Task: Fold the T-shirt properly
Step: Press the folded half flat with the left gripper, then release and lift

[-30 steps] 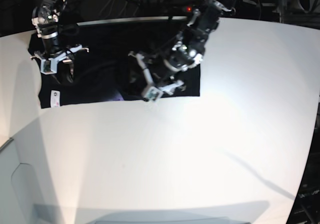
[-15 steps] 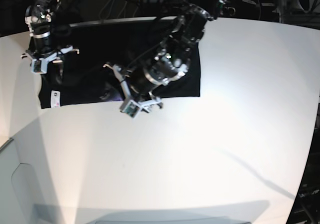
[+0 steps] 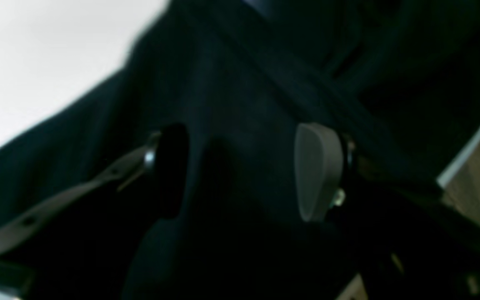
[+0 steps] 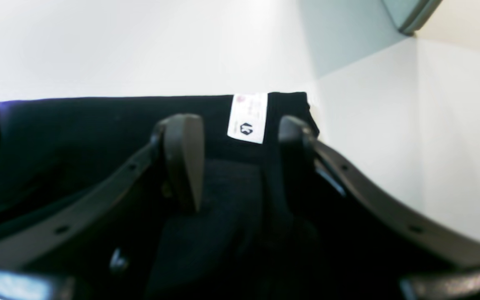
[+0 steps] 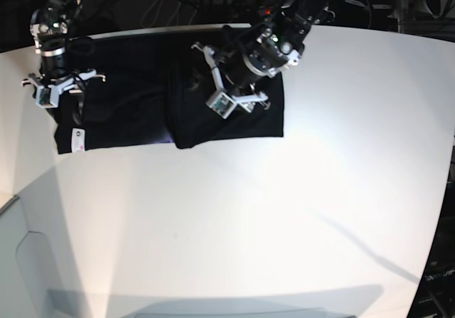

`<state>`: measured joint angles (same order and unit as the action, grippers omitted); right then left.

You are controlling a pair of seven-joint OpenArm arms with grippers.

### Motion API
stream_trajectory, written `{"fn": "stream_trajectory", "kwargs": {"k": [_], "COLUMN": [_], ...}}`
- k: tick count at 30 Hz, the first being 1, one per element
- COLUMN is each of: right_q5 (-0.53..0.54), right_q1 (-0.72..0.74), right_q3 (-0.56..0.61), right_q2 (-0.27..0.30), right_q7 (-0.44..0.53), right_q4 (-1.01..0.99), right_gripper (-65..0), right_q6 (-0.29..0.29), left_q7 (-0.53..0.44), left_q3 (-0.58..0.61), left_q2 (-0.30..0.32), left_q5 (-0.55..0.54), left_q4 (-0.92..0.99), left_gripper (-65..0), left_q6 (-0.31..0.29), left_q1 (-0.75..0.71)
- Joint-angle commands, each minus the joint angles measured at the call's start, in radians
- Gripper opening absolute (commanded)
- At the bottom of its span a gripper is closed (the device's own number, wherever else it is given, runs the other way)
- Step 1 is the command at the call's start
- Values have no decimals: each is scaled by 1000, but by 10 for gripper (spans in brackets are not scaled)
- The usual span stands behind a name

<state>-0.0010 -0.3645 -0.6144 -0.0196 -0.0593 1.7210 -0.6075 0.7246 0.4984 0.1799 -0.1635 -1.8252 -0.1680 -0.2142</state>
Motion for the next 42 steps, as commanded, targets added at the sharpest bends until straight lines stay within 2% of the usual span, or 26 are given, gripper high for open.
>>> {"fn": "stream_trajectory", "kwargs": {"k": [1, 8, 10, 16, 20, 23, 25, 27, 33, 39, 42], "right_q5": [16, 16, 16, 16, 16, 16, 16, 16, 16, 16, 16], "right_q1": [0, 0, 3, 81, 109, 111, 109, 106, 114, 114, 114], "right_q3": [-5, -6, -6, -65, -85, -85, -85, -85, -81, -81, -81], "right_q2": [8, 8, 11, 33, 57, 65, 70, 65, 70, 71, 71], "right_q7": [29, 28, -7, -190, -247, -253, -253, -253, -253, -253, -253], "right_q4": [18, 15, 15, 15, 15, 15, 12, 9, -94, -166, -197], "right_gripper": [-344, -344, -344, -325, -296, -291, -291, -291, -291, -291, -291], "right_q6": [-12, -12, -9, -9, -9, -12, -12, -12, -12, -12, -12], "left_q7": [-23, -24, -24, -24, -24, -24, -23, -24, -24, -24, -24], "left_q3": [36, 345, 406, 438, 423, 354, 263, 142, -287, -630, -737], "left_q2": [-13, -36, -41, -43, -27, 3, 14, 34, 30, 30, 30], "left_q5": [-15, -15, -12, -15, -15, -15, -15, -15, -15, -17, -17], "left_q4": [0, 144, 166, 140, 72, 20, -21, -51, -113, -133, -129], "left_gripper": [-261, -261, -261, -261, -261, -261, -261, -261, -261, -261, -261], "left_q6": [-8, -8, -8, -8, -3, 0, 0, 2, -8, -9, -9], "left_q1": [14, 166, 200, 227, 226, 212, 190, 149, 19, -58, -70]}}
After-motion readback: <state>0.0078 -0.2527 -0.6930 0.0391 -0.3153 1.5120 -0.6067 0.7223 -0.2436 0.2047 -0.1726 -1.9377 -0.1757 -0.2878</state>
